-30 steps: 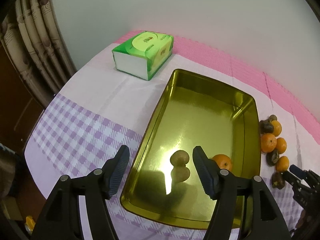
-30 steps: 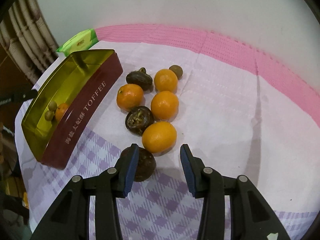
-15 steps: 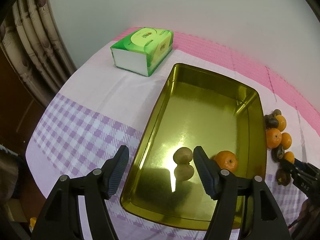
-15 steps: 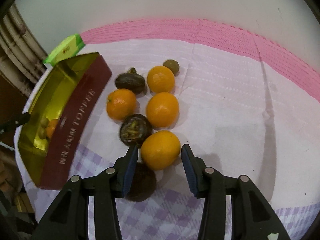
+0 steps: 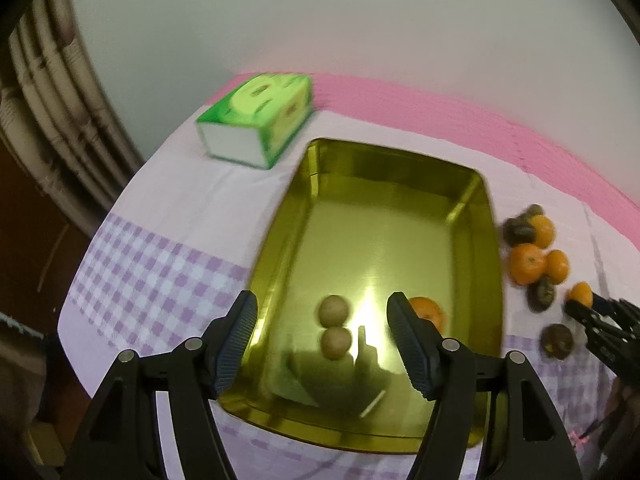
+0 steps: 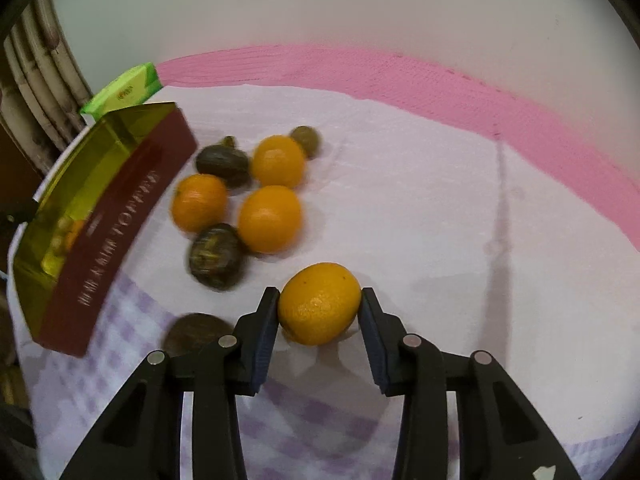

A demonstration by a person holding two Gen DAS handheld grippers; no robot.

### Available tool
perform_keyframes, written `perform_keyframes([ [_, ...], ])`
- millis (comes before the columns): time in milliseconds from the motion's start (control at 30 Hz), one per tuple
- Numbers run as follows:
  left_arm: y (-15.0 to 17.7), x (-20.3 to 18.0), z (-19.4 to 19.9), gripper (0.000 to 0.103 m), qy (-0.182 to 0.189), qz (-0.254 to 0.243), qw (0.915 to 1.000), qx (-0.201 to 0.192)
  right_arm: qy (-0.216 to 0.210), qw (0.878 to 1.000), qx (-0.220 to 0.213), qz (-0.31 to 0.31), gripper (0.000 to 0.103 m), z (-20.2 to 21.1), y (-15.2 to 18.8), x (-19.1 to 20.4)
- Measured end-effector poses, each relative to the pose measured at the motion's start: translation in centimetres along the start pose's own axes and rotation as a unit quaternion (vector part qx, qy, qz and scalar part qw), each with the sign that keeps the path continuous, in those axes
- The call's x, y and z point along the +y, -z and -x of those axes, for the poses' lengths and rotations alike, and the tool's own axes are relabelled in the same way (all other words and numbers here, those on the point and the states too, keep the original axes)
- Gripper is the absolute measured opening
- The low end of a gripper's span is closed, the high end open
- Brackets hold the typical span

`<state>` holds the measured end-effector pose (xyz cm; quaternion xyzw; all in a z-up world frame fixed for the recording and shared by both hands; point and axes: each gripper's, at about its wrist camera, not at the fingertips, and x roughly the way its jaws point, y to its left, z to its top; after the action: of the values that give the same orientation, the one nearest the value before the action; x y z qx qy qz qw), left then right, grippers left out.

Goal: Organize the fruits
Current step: 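Grasp the yellow orange with the right gripper while the left withdraws from the tray, then grasp the dark brown round fruit with the left gripper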

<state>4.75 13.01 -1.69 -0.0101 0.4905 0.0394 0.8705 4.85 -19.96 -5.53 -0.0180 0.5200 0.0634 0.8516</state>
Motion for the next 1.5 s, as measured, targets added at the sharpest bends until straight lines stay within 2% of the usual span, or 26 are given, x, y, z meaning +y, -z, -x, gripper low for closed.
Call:
perform_keyframes([
  [133,0.3,-2.9,1.1,0.069,0.020,-0.026,0.9994,-0.007,0.031,0.999,-0.019,0.016,0.037,0.0,0.2,-1.2],
  [300,0.8,-7.3,2.4,0.069,0.064,-0.055,0.9963,-0.016,0.068,0.996,-0.036,0.046,0.037,-0.4,0.3,-2.3],
  [533,1.8,-13.1,1.7,0.070,0.105,-0.095,0.9898,0.009,0.051,0.997,-0.056,0.034,0.036,-0.5,0.2,-3.0],
  [700,2.8,-15.4,0.8,0.070,0.129,-0.108,0.9852,0.033,0.039,0.997,-0.062,0.038,0.036,-0.6,0.1,-3.1],
  [767,3.2,-16.2,0.5,0.070,0.139,-0.113,0.9829,0.040,0.047,0.996,-0.065,0.044,0.036,-0.5,0.1,-3.4],
  [967,3.4,-17.6,-0.5,0.070,0.155,-0.109,0.9802,0.057,0.032,0.997,-0.074,0.007,0.036,-0.1,1.1,-6.4],
  [1500,3.9,-20.7,-4.9,0.068,0.136,-0.129,0.9791,0.079,0.027,0.996,-0.080,-0.003,0.038,0.1,1.3,-7.1],
])
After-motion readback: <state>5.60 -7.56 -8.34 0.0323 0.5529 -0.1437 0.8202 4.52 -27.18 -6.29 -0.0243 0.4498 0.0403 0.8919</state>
